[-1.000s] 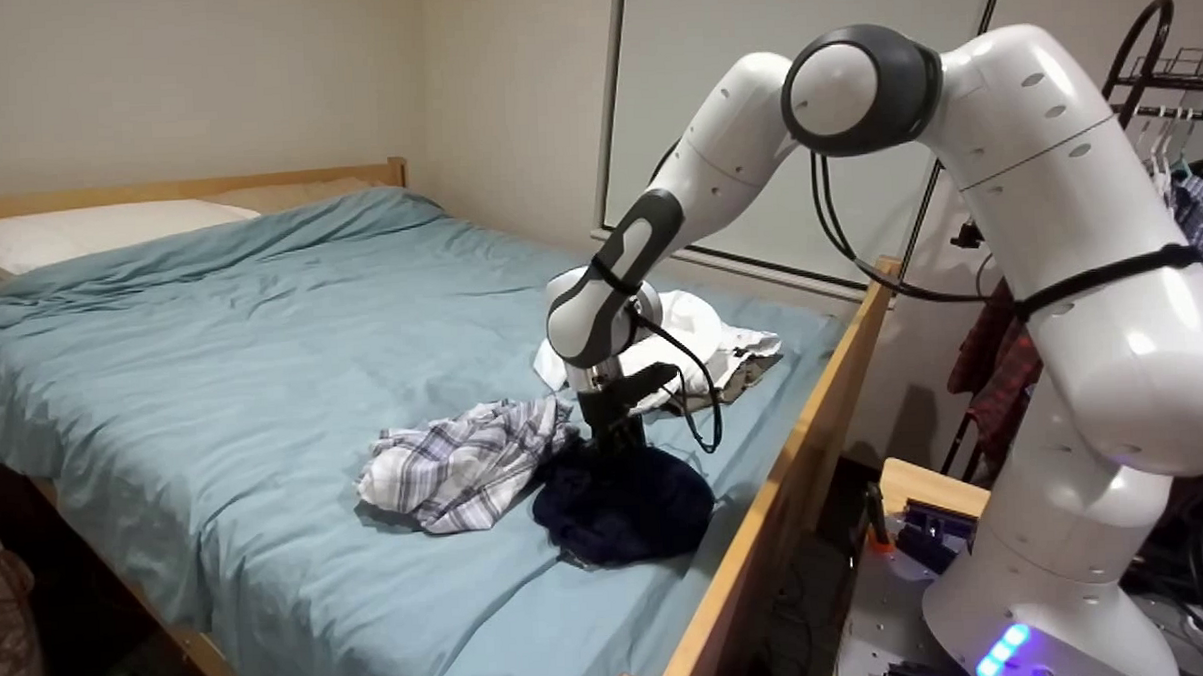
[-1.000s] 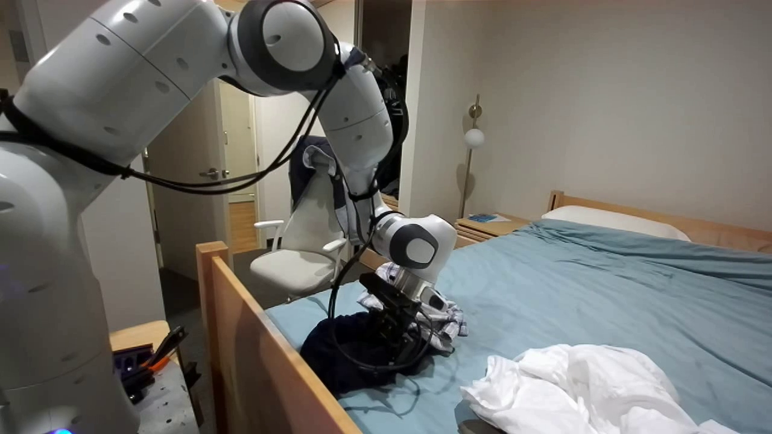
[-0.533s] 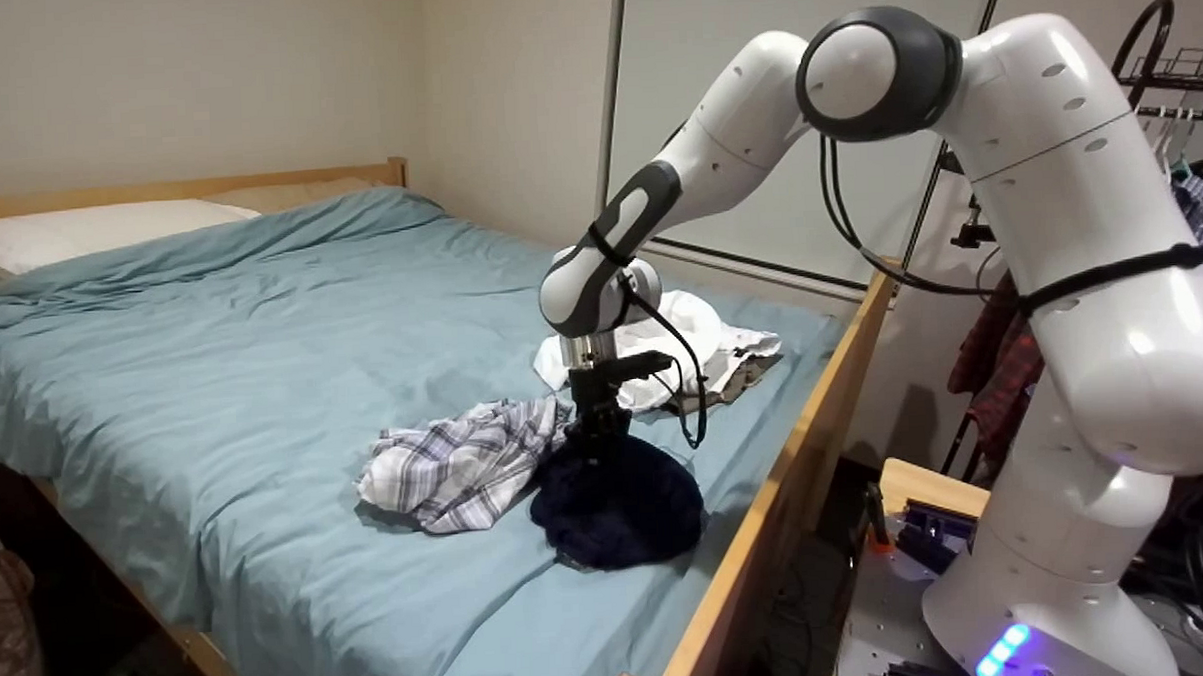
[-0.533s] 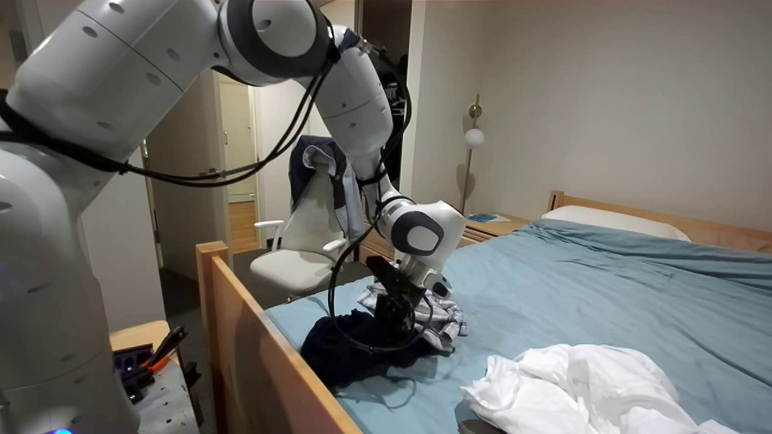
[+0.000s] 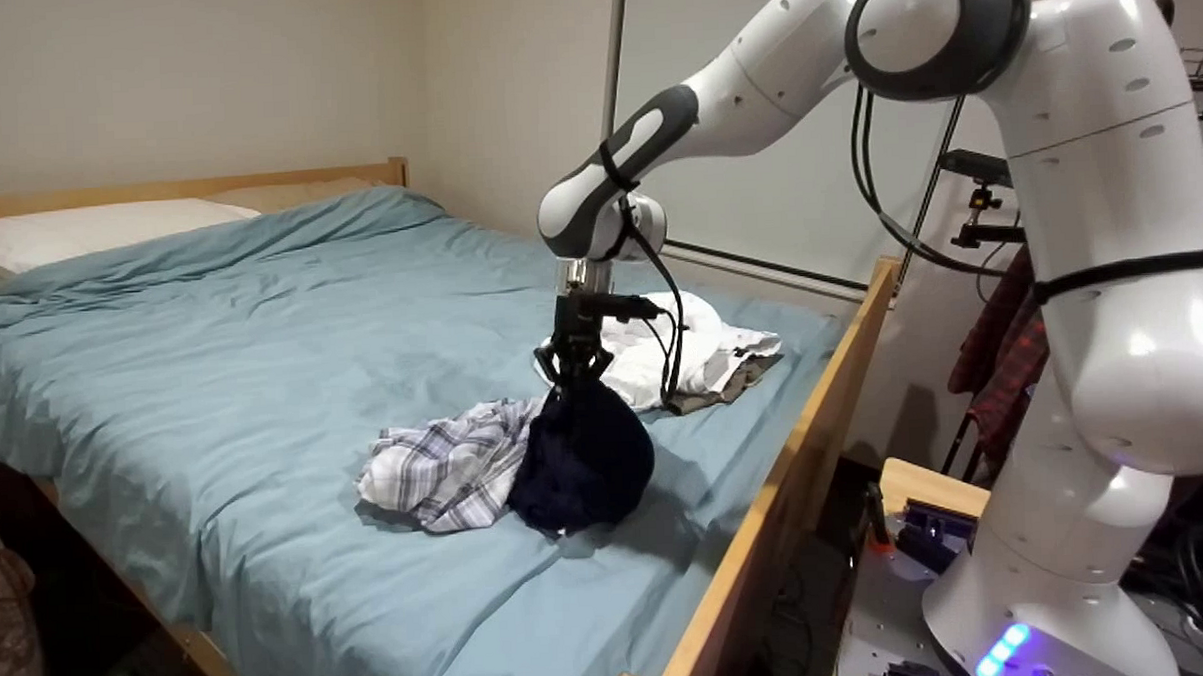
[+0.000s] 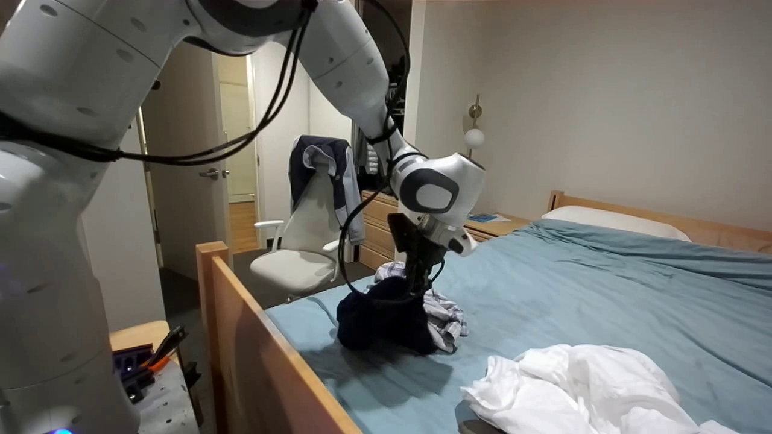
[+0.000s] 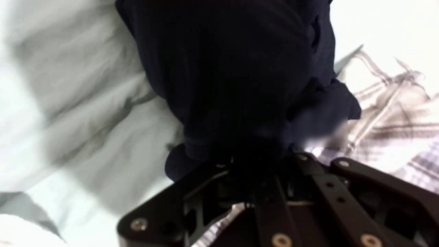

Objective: Pick the blue garment and put it on the pile of clothes on the right

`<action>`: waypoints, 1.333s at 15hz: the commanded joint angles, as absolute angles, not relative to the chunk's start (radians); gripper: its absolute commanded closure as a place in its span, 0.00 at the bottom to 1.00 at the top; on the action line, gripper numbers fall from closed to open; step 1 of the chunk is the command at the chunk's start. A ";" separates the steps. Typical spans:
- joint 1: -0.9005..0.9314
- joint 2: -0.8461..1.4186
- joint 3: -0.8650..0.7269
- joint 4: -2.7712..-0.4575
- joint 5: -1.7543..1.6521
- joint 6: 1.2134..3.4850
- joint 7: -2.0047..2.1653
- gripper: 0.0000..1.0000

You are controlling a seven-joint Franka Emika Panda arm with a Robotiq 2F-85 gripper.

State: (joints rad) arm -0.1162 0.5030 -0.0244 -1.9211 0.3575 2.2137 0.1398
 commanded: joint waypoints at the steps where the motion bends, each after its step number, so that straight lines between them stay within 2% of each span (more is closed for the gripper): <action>1: -0.142 0.402 -0.078 -1.876 0.372 2.201 0.223 0.97; 7: -0.169 0.333 -0.170 -1.696 0.358 2.214 0.408 0.97; 17: -0.263 0.552 -0.291 -1.437 0.351 2.285 0.772 0.97; 18: -0.260 0.501 -0.265 -1.495 0.340 2.282 0.699 0.89; 20: -0.281 0.542 -0.273 -1.467 0.339 2.286 0.730 0.89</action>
